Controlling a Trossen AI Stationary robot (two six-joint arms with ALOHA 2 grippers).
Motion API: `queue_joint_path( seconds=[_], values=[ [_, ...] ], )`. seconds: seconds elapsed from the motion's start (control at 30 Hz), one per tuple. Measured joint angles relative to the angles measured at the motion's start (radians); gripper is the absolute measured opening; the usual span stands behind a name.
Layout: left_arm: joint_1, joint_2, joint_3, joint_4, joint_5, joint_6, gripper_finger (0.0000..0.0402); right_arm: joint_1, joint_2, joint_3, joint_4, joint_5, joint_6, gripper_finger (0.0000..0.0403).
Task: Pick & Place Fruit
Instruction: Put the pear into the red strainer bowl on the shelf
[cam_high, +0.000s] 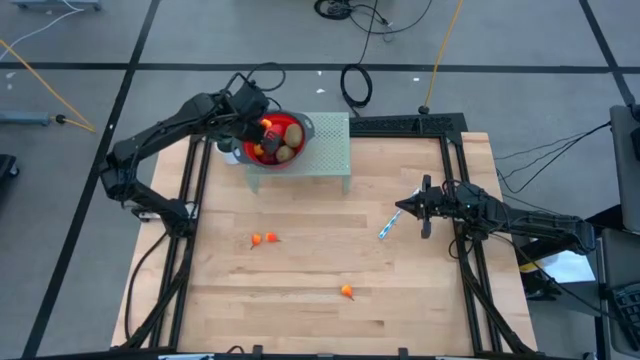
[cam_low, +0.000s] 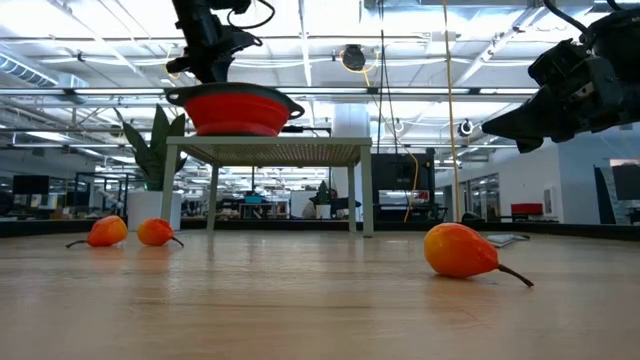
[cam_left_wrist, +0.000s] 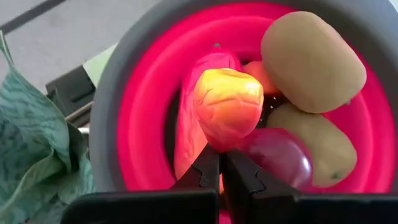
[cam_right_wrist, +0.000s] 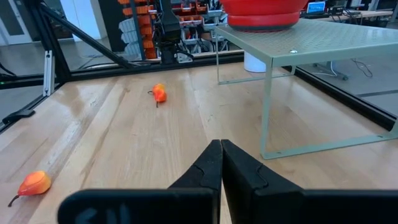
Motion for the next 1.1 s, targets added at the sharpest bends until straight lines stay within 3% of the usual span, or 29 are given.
queue_joint_path(
  seconds=[0.5, 1.1],
  values=[
    [-0.001, 0.000, 0.000, -0.002, 0.035, -0.007, 0.0008, 0.000, 0.000, 0.000, 0.000, 0.000, 0.000, 0.0000],
    [-0.001, -0.013, 0.000, -0.001, 0.053, -0.013, 0.0082, 0.000, 0.000, 0.000, 0.000, 0.000, 0.000, 0.0000]
  ],
)
